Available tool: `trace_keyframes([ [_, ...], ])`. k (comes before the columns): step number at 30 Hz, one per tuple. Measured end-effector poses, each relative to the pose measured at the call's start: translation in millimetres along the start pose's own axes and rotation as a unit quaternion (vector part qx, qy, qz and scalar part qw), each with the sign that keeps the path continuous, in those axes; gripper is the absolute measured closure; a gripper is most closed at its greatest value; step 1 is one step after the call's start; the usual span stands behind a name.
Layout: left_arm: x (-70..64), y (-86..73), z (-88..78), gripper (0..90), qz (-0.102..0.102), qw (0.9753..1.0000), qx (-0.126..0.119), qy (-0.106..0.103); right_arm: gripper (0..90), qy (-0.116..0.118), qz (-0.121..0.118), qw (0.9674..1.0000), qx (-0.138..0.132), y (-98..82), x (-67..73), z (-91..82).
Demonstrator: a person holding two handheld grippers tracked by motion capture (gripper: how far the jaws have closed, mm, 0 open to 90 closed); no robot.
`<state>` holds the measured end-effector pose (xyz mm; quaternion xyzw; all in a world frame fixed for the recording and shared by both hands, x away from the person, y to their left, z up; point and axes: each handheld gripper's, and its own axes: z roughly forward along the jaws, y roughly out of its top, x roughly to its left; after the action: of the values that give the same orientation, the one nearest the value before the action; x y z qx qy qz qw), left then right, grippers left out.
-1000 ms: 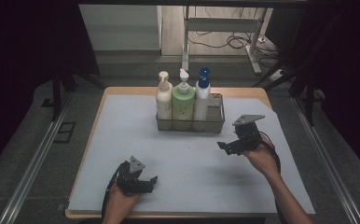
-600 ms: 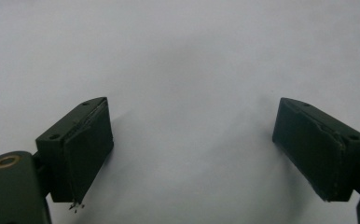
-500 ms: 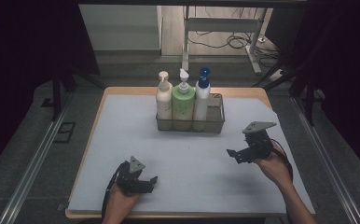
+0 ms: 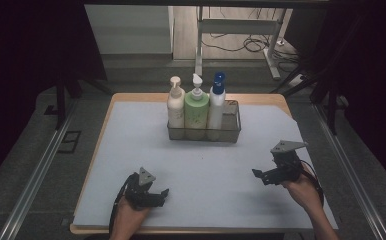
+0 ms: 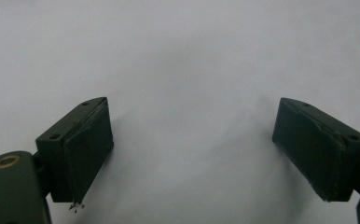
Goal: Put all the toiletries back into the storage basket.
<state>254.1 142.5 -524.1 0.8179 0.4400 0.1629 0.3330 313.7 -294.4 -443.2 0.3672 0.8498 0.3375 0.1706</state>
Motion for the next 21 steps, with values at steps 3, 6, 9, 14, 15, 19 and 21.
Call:
trace_keyframes([
  [3,0.0,0.0,0.0,11.8,0.000,1.0000,0.000,0.000,0.0,0.002,0.007,1.0000,-0.003,-7.7,0.4,1.9],
  [6,0.0,0.0,0.0,11.9,0.000,1.0000,0.000,0.000,0.0,0.000,0.004,1.0000,0.000,-15.8,2.5,5.4],
  [9,-0.1,0.0,0.0,11.9,0.000,1.0000,0.000,0.000,0.0,0.002,0.006,1.0000,0.001,-24.2,5.6,9.8],
  [14,-0.1,-0.1,0.0,11.9,0.000,1.0000,0.000,0.000,0.0,0.007,0.007,0.9999,0.003,-37.0,10.4,18.2],
  [15,-0.1,-0.1,0.0,11.9,0.000,1.0000,0.000,0.000,0.0,0.008,0.008,0.9999,0.004,-39.2,11.4,19.7],
  [19,-0.1,-0.1,0.0,11.8,0.000,1.0000,0.000,0.000,0.0,0.008,0.009,0.9999,0.006,-48.0,13.1,25.2],
  [21,-0.1,-0.1,0.0,11.9,0.000,1.0000,0.000,0.000,0.0,0.009,0.011,0.9999,0.006,-52.3,13.7,27.7],
])
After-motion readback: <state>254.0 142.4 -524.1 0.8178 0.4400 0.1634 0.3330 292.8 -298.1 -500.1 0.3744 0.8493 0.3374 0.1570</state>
